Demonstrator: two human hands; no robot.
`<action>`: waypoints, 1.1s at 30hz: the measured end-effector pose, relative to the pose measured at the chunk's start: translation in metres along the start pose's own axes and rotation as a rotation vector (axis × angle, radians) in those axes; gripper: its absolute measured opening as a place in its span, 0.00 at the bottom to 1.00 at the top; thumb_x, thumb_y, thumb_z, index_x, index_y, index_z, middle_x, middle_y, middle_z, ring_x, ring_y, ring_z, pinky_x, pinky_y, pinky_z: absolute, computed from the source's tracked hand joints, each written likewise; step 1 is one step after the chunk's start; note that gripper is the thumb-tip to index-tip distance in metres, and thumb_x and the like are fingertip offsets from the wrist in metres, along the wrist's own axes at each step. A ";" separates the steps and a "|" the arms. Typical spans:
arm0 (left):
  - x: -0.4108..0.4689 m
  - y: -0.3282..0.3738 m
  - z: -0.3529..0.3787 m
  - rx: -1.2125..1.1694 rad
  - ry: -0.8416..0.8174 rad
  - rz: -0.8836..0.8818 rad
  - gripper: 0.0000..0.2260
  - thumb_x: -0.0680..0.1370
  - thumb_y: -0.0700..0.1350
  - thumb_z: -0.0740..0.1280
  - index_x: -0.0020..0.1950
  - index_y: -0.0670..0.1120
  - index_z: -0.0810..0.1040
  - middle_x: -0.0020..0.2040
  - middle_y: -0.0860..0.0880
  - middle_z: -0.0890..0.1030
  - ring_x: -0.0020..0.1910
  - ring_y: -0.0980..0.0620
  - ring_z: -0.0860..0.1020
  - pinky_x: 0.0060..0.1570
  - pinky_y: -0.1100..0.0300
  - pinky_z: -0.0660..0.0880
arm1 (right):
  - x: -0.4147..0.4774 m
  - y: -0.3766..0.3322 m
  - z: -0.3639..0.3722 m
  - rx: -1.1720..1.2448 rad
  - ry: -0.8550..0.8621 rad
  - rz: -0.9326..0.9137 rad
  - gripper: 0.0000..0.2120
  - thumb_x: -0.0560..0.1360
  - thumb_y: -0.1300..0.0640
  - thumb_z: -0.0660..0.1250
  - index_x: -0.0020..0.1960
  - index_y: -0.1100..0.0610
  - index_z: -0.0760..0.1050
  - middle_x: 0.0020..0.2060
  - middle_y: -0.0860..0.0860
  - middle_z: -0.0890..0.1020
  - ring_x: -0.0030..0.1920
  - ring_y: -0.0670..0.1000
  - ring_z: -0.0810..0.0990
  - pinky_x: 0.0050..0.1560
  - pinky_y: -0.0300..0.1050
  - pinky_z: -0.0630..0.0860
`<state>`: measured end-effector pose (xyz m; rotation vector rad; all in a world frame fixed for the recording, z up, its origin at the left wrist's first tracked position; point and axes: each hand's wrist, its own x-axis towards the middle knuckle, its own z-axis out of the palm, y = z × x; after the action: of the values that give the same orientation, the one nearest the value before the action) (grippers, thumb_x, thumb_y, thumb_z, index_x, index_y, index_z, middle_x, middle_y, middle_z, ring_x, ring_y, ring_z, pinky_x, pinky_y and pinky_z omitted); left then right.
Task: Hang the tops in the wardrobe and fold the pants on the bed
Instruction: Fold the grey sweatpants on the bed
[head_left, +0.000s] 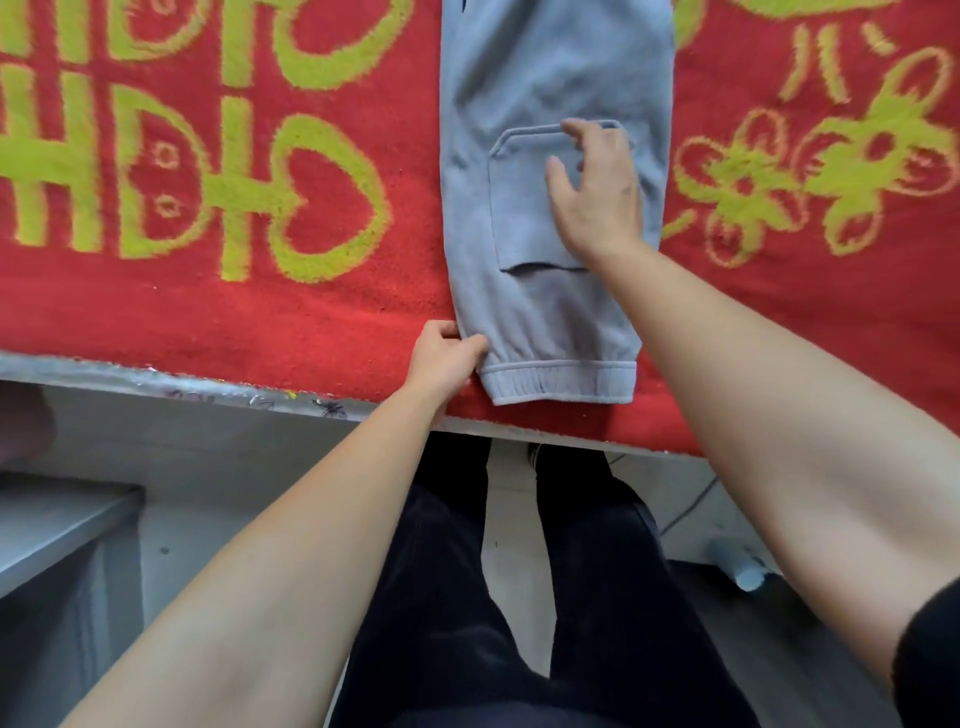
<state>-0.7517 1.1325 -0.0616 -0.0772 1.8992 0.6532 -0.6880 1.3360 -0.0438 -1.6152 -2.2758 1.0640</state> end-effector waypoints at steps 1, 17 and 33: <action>0.002 0.007 0.002 -0.041 0.028 0.005 0.14 0.71 0.49 0.70 0.54 0.47 0.74 0.48 0.49 0.82 0.44 0.52 0.80 0.50 0.50 0.79 | -0.007 0.012 -0.010 -0.053 0.067 0.070 0.26 0.76 0.48 0.63 0.71 0.57 0.69 0.64 0.57 0.73 0.65 0.56 0.73 0.67 0.47 0.67; -0.028 -0.009 -0.002 0.344 0.072 0.201 0.18 0.80 0.52 0.65 0.63 0.41 0.69 0.61 0.43 0.78 0.60 0.43 0.76 0.57 0.55 0.71 | -0.139 0.097 -0.027 0.143 -0.333 0.578 0.24 0.77 0.43 0.67 0.62 0.61 0.72 0.61 0.57 0.79 0.62 0.57 0.76 0.57 0.43 0.69; 0.011 0.072 -0.012 0.531 0.264 0.326 0.21 0.78 0.52 0.65 0.67 0.44 0.71 0.61 0.41 0.75 0.60 0.42 0.75 0.59 0.51 0.70 | -0.051 0.072 -0.058 0.048 -0.119 0.509 0.35 0.76 0.42 0.67 0.76 0.58 0.59 0.70 0.60 0.69 0.71 0.59 0.67 0.69 0.50 0.64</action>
<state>-0.7913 1.1905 -0.0386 0.5164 2.3089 0.3402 -0.5829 1.3296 -0.0320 -2.2315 -1.9237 1.3355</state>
